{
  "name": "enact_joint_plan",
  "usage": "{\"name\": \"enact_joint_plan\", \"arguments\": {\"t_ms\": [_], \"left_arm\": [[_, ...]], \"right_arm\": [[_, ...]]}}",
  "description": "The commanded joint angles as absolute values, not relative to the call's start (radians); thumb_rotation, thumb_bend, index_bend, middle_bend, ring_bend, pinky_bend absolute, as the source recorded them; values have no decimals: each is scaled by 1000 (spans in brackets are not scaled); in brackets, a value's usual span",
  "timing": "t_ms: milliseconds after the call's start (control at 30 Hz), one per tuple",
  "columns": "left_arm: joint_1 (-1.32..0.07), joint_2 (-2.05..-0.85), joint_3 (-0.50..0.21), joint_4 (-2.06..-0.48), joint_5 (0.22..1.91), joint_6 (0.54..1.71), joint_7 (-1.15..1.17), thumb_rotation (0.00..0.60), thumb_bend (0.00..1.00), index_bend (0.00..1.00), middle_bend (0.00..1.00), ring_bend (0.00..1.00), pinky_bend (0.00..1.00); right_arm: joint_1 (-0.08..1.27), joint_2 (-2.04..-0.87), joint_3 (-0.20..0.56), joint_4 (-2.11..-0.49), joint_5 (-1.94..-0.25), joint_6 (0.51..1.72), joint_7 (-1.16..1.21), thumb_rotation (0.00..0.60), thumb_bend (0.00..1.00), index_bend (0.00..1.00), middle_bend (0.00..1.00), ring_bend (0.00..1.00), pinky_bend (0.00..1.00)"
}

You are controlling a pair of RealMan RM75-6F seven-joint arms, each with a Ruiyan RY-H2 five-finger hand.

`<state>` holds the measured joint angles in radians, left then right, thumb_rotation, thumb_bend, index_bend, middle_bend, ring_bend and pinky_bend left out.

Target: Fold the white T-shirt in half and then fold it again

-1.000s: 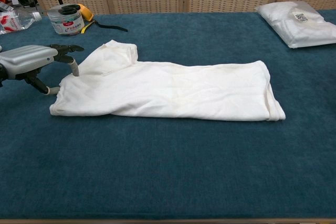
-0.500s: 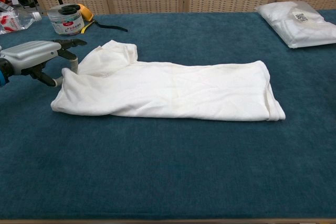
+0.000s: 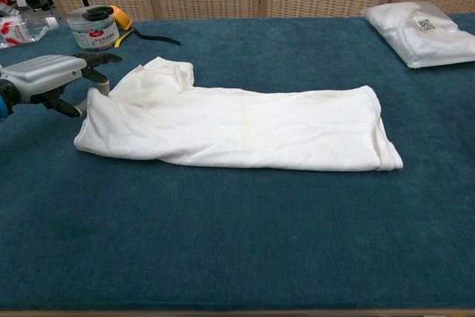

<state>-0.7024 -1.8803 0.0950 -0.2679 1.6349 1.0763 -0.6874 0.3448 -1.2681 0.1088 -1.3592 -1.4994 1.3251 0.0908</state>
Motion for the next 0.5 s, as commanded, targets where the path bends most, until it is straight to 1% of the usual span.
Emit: {"name": "enact_joint_plan", "arguments": {"t_ms": [33,267,500], "left_arm": [[-692,-1862,91,-267,1628,1078,-691,600,599,709,0,0,0],[-646,-1797,76,-256,1599,1063,-712,600,598,720,0,0,0],[-581,-1734,49,-220,1552,1013,-749,600,611,721,0,0,0]], "right_arm": [[345,-1268,109,-1359,-1500,1326,92,600,156,0,0,0,0],[346,-1268,108,-1360,-1503,1324,93,600,156,0,0,0,0],[346,-1271,103,-1364,-1507,1322,82,600,156,0,0,0,0]]}}
